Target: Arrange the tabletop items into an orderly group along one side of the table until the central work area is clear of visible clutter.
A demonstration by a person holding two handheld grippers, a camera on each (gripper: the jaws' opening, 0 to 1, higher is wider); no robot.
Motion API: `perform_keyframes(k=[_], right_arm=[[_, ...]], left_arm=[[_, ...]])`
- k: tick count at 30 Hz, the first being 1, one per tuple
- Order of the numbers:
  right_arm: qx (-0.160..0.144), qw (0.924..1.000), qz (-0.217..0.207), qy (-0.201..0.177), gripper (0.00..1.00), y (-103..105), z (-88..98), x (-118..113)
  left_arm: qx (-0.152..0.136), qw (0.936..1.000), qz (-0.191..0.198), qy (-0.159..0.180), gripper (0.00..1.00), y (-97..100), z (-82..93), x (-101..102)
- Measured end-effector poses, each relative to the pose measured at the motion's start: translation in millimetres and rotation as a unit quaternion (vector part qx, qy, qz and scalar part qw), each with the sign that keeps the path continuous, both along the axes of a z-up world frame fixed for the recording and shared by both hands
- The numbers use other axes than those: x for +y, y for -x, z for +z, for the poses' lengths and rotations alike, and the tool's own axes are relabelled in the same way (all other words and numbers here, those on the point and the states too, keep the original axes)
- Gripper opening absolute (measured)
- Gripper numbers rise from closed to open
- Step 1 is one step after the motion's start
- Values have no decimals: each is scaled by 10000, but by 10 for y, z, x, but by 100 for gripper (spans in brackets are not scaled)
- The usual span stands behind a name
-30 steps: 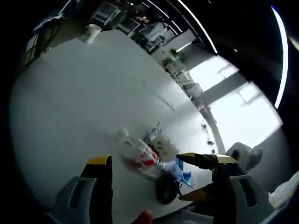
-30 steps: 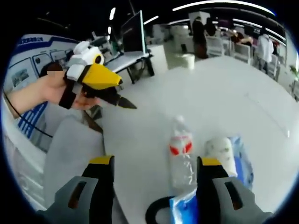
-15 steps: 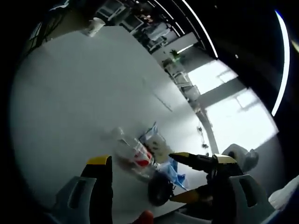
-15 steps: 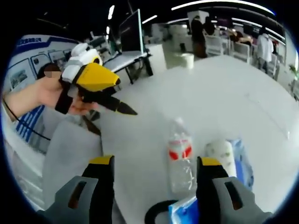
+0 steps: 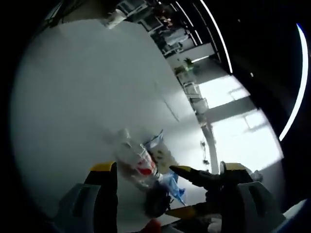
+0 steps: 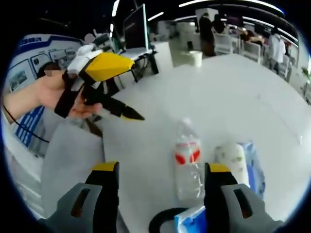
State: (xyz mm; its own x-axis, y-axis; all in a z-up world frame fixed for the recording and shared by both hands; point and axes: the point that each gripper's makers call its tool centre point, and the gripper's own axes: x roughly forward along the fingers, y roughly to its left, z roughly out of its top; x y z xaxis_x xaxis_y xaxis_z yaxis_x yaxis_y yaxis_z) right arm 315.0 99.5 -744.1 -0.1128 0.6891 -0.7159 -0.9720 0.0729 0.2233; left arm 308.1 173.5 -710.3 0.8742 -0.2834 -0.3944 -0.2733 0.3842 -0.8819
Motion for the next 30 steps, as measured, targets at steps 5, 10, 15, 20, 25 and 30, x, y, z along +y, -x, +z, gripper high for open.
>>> perform_keyframes(k=[5, 10, 15, 20, 25, 30], right_arm=[[0, 10000, -2, 0, 69, -8, -14, 26], [-29, 10000, 10, 80, 69, -50, -82, 51], [-51, 9998, 64, 186, 68, -74, -163, 70], [-117, 9994, 180, 264, 67, -74, -239, 100], [-119, 9994, 178, 274, 67, -94, -283, 136], [-108, 9993, 181, 295, 66, -95, -318, 148]], left_arm=[[-76, 9976, 455, 517, 85, -30, -16, 93], [-32, 9955, 633, 708, 85, -61, -55, 160], [11, 9931, 787, 871, 85, -125, -74, 199], [34, 9921, 815, 951, 85, -189, -73, 182], [185, 9912, 844, 1006, 84, -243, -120, 153], [334, 9896, 844, 1111, 81, -310, -175, 129]])
